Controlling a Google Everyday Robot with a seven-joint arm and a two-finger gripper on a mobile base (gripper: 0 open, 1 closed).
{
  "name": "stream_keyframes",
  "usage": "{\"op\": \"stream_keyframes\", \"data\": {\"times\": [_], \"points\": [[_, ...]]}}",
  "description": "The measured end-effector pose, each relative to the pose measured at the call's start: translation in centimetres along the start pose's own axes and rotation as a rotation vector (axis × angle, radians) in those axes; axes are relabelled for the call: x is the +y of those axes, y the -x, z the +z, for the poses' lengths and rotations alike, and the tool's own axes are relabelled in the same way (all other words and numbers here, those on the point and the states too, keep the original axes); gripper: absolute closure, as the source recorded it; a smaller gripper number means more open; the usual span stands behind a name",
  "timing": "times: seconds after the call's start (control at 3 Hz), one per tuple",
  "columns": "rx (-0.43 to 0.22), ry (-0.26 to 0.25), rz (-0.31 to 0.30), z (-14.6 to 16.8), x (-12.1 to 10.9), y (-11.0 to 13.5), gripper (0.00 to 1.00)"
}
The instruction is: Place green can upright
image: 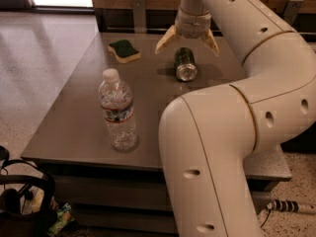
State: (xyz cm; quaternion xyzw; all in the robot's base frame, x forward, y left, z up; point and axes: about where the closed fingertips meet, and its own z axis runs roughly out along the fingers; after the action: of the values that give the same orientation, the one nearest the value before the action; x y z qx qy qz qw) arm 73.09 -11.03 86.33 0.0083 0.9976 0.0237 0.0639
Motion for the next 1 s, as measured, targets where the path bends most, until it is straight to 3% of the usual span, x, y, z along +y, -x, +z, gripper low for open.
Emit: {"op": "stream_keyframes", "data": {"times": [0.33,1.0], "points": [[0.015,0.019,-0.023,1.2,0.8,0.4,0.0],[0.018,0.04,-0.038,3.0,1.7,1.2,0.41]]}}
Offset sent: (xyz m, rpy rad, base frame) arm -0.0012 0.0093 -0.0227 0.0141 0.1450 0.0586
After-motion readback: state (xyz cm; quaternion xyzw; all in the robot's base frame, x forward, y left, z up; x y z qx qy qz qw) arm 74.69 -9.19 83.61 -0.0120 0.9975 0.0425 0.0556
